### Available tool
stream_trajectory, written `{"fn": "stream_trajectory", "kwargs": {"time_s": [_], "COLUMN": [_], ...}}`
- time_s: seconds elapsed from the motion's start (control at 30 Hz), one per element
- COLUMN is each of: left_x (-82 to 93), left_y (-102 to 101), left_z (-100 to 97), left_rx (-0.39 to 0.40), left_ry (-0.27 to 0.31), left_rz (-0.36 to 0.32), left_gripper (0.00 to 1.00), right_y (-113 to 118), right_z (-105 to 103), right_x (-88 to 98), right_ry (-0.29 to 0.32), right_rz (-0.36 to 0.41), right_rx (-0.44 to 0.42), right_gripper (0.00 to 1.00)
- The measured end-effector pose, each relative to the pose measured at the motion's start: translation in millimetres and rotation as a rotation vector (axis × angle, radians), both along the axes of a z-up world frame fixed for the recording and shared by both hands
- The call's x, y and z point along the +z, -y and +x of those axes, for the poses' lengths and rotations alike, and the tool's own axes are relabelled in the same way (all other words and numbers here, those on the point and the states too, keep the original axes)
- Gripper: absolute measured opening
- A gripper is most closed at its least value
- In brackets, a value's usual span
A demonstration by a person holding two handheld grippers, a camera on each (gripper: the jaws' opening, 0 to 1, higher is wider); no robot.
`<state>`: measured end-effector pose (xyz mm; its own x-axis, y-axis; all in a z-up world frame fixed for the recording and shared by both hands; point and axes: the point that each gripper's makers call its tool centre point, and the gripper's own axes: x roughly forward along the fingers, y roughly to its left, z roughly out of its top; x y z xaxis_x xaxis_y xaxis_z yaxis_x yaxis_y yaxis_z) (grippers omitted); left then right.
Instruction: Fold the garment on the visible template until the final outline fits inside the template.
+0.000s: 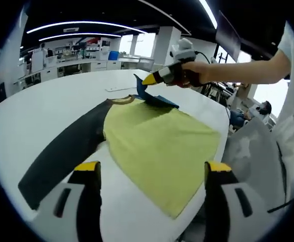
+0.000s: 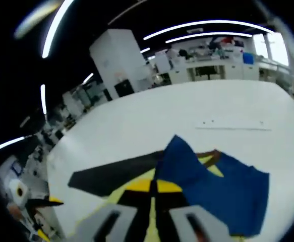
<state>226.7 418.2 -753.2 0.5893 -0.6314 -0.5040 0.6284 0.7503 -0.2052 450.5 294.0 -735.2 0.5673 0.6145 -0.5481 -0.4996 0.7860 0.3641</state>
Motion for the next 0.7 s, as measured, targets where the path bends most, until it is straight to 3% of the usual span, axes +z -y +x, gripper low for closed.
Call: {"fn": "stream_trajectory", "kwargs": {"time_s": [0.33,0.4,0.47,0.63,0.7], "left_x": [-5.6,-6.4,-6.8,-9.1,-10.6], "left_y": [-6.5,-8.0,-8.4,-8.7,-9.5], "left_z": [-3.3,-3.1,-3.0,-4.3,-5.1], "left_rx": [0.020,0.026,0.031,0.044,0.048], "left_ry": [-0.017,-0.019,-0.020,-0.028,-0.032], "left_rz": [-0.002,-0.006,-0.009,-0.015,-0.017], "left_gripper": [0.80,0.80,0.80,0.79,0.79], "right_y": [-46.6,-56.8,-63.2,-77.8,-80.3], "right_z": [-2.4,-13.5,-7.3,-13.9,-15.1], "right_x": [-12.9,-15.1,-26.7,-50.5,-66.0], "right_ry": [-0.033,-0.044,-0.056,-0.093,-0.103], "right_rz": [0.038,0.038,0.030,0.003,-0.048], "right_rx": [0.042,0.054,0.067,0.075,0.097], "right_gripper": [0.00,0.00,0.00,0.00,0.00]}}
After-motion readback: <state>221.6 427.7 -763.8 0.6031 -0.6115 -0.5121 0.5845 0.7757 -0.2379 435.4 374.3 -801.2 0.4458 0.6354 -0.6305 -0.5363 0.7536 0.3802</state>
